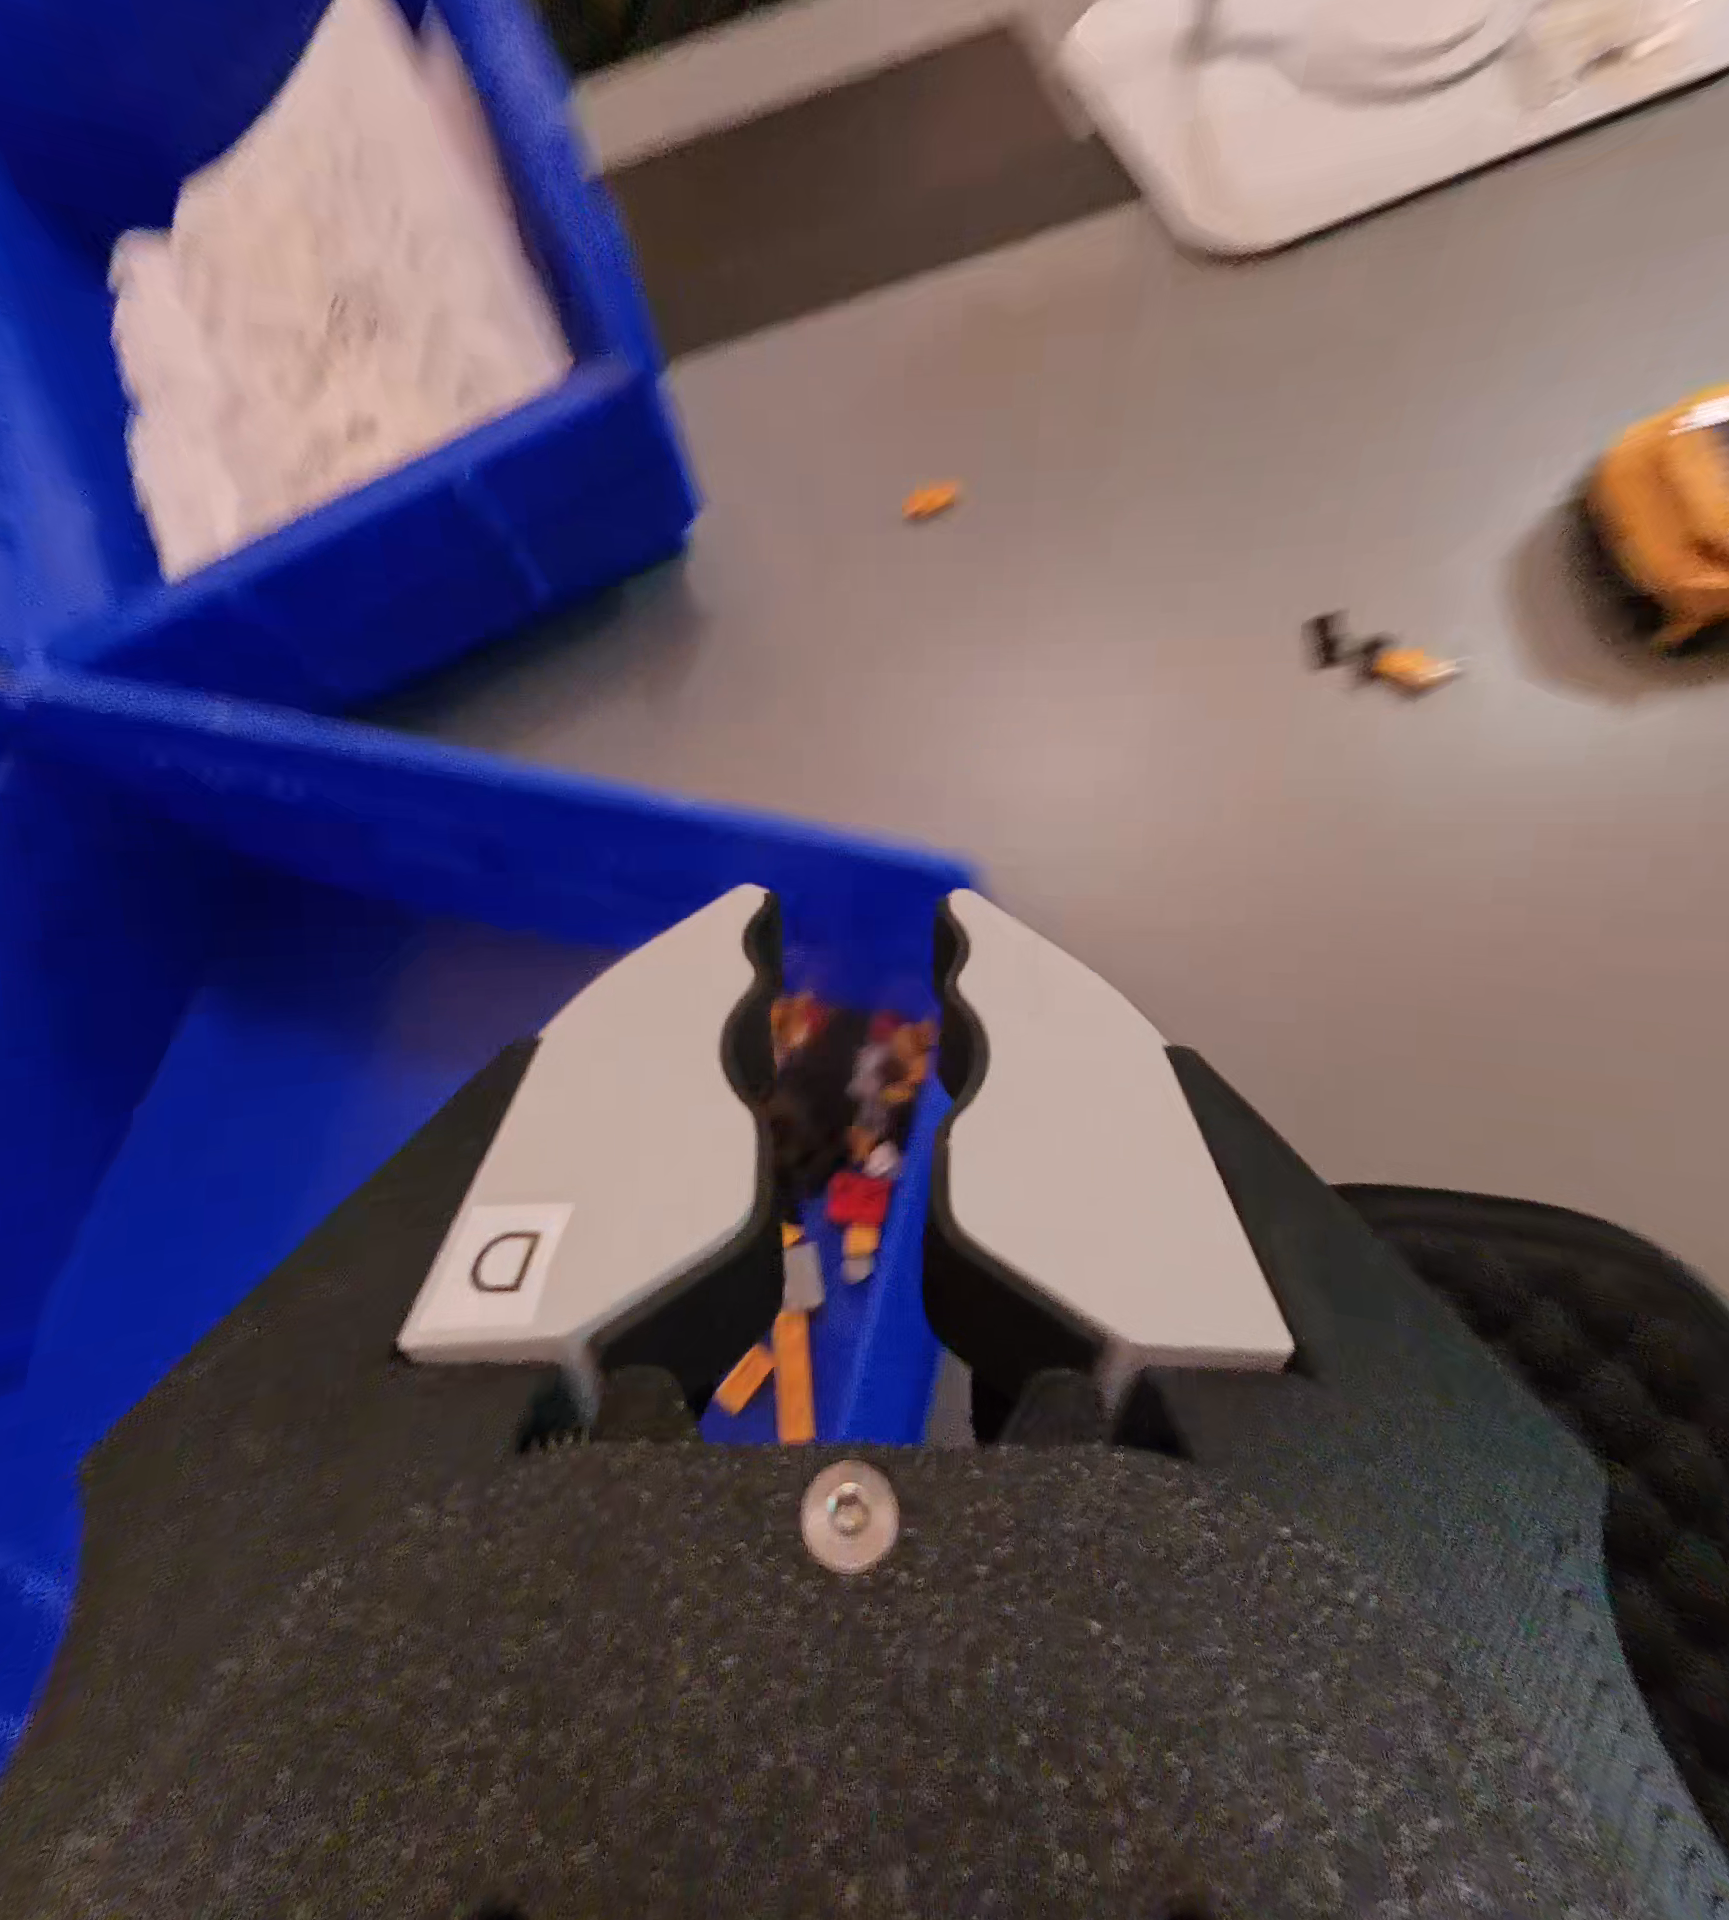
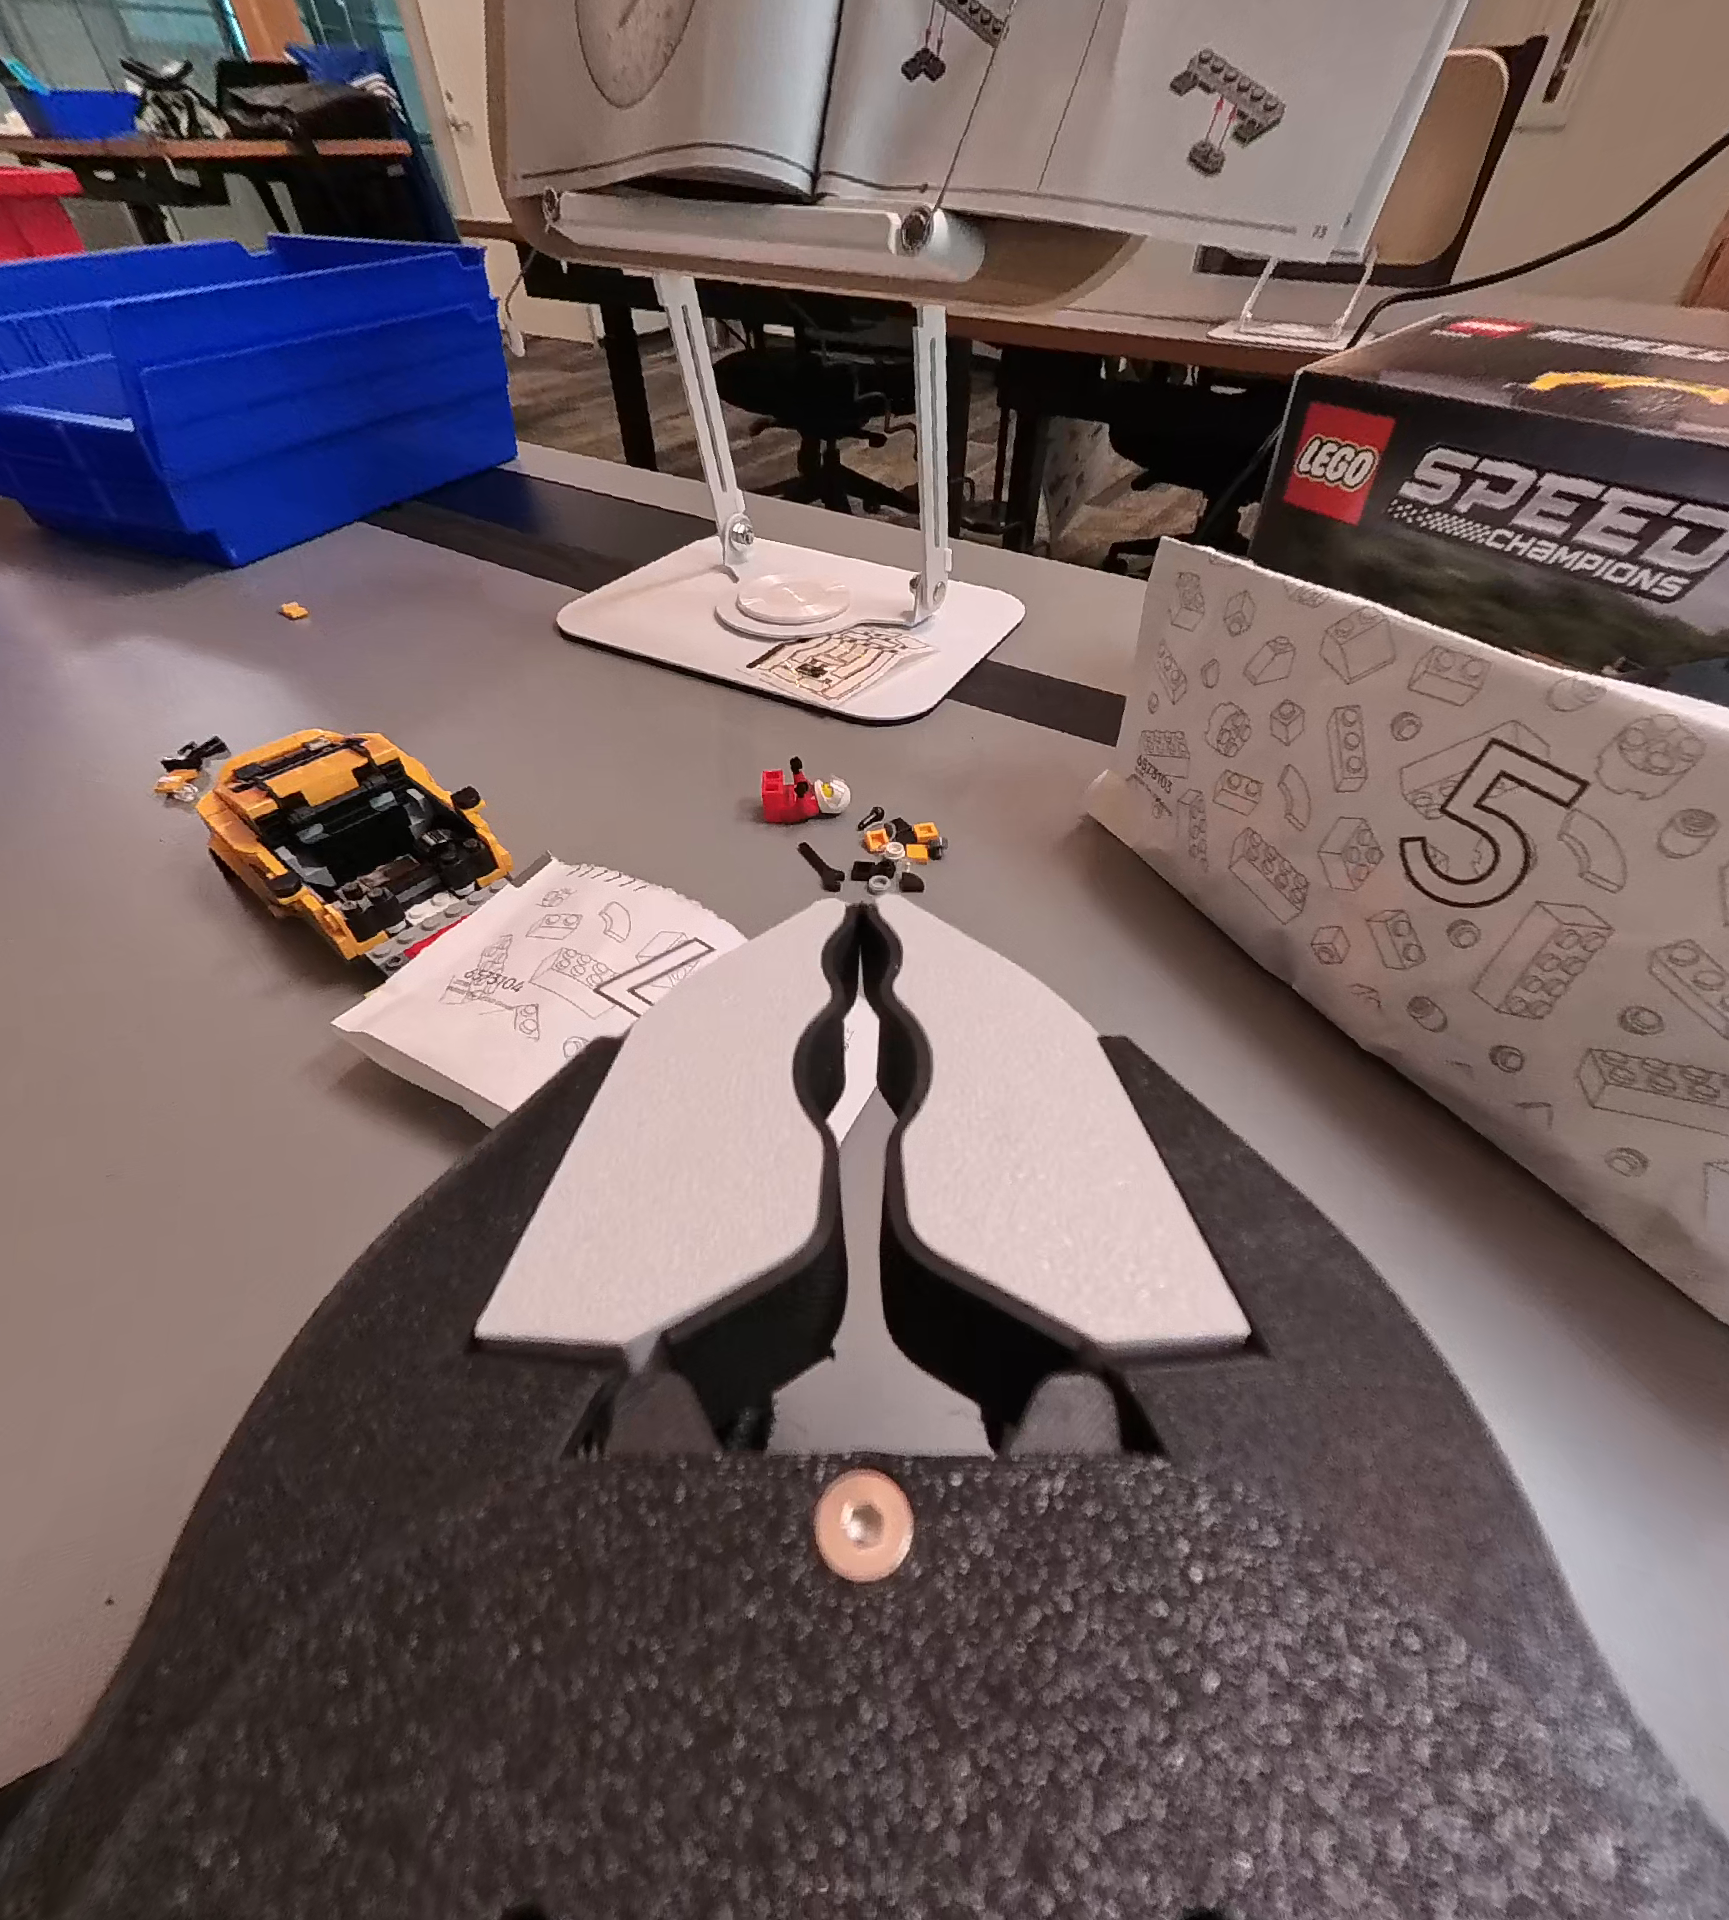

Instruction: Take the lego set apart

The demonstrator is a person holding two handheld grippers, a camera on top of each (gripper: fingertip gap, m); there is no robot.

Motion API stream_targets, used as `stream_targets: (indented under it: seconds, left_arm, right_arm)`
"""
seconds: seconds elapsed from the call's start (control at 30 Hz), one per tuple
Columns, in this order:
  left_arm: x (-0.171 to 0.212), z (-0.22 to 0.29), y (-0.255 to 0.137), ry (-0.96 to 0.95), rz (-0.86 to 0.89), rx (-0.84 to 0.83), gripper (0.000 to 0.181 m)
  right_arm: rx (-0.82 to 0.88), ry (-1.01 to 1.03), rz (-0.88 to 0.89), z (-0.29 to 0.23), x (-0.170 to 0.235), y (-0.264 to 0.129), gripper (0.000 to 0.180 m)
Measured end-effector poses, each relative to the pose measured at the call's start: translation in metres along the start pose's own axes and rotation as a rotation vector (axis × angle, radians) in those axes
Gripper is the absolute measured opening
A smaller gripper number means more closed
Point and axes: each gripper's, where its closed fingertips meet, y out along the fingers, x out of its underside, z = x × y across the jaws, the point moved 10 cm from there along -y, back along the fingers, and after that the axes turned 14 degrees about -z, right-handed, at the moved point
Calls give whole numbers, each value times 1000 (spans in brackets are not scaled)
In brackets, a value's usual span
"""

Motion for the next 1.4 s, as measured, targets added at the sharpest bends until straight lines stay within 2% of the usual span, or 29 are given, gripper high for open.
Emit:
stream_targets:
  seconds: [0.07,0.13,0.2,0.3,0.37,0.47,0.8,0.9,0.97,1.03,1.1,1.27,1.4]
  left_arm:
    - [-15,31,-7,87,90,96,21]
    - [-28,66,5,168,79,245,24]
    - [-35,95,34,250,15,337,33]
    - [-46,119,86,272,-83,432,38]
    - [-52,123,114,274,-140,441,38]
    - [-58,124,134,310,-187,430,40]
    - [-64,129,142,399,-152,424,21]
    - [-63,129,141,416,-141,423,21]
    - [-62,128,133,424,-107,423,14]
    - [-61,124,115,411,-57,408,7]
    - [-57,118,94,392,-7,402,7]
    - [-38,94,45,341,77,289,7]
    - [-18,50,-1,200,150,107,7]
  right_arm:
    - [-1,1,-2,0,0,0,0]
    - [-3,1,-1,0,0,0,0]
    - [-1,-4,2,-1,-1,-1,0]
    - [4,-5,10,0,-2,-2,0]
    - [5,-1,13,0,-2,-3,0]
    - [7,1,16,1,-2,-4,0]
    - [-8,10,4,2,0,0,0]
    - [-7,9,3,2,0,0,0]
    - [-6,8,4,2,0,0,0]
    - [-5,10,5,2,0,-1,0]
    - [-6,13,6,2,0,-1,0]
    - [-11,8,3,1,0,0,0]
    - [-7,10,7,1,0,-1,0]
